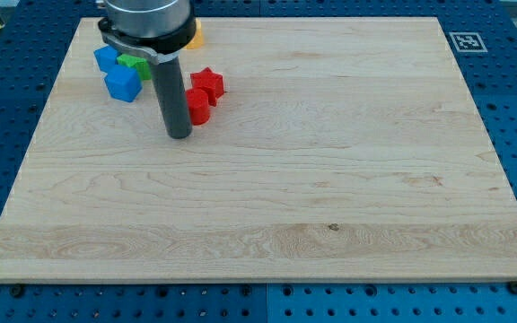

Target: Separate the red star and red circle

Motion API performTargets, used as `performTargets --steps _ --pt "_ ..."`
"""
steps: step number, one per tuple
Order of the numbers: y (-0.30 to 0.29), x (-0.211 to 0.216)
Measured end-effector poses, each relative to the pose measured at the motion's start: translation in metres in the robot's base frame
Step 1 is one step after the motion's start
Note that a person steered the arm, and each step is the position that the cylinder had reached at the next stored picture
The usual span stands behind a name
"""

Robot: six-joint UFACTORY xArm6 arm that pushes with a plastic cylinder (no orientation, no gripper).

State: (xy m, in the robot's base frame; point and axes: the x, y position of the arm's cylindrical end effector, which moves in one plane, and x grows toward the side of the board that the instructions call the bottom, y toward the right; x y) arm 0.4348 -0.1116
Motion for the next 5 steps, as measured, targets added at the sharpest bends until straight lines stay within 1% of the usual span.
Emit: performTargets --steps 1,2,4,5 --pt "0.004 0.0" --pt "0.012 -0.017" --pt "0.047 -0.063" --pt "0.055 -0.068"
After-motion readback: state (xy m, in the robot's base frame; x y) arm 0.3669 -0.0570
